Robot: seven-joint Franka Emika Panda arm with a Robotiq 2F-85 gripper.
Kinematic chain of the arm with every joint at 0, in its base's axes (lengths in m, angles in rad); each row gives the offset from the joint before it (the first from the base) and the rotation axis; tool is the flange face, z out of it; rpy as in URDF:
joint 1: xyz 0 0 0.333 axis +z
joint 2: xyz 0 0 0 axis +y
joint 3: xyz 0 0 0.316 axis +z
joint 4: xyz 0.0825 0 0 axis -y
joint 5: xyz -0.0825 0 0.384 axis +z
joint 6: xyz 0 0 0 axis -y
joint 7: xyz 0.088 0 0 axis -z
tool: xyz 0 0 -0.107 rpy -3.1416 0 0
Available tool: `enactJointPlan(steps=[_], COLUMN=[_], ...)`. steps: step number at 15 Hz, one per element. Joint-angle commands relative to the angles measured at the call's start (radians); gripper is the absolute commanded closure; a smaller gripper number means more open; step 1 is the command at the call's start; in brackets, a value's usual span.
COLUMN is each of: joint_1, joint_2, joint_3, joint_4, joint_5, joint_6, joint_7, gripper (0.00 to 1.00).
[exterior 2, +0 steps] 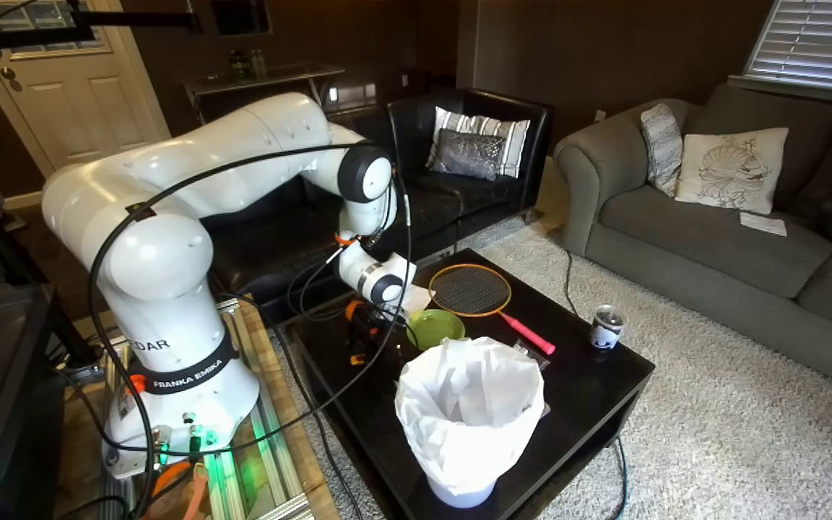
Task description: Turn the orange object upside down.
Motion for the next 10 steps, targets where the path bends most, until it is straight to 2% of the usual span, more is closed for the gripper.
enactJointPlan(steps=[1, 3, 4, 6, 10], joint_1=[-0.02, -0.025, -0.027, -0.03, -0.033], joint_2=[0.041, 0.05, 0.053, 0.059, 0.058], joint_3=[0.019, 0.023, 0.025, 0.028, 0.026], joint_4=[0.059, 0.072, 0.077, 0.086, 0.092], joint_5=[-0.009, -0.009, -0.009, -0.009, -0.009], joint_6=[-0.049, -0.065, -0.068, -0.073, -0.091], joint_7=[-0.003, -0.008, -0.011, -0.012, -0.012], gripper=[0.21, 0.35, 0.51, 0.67, 0.92])
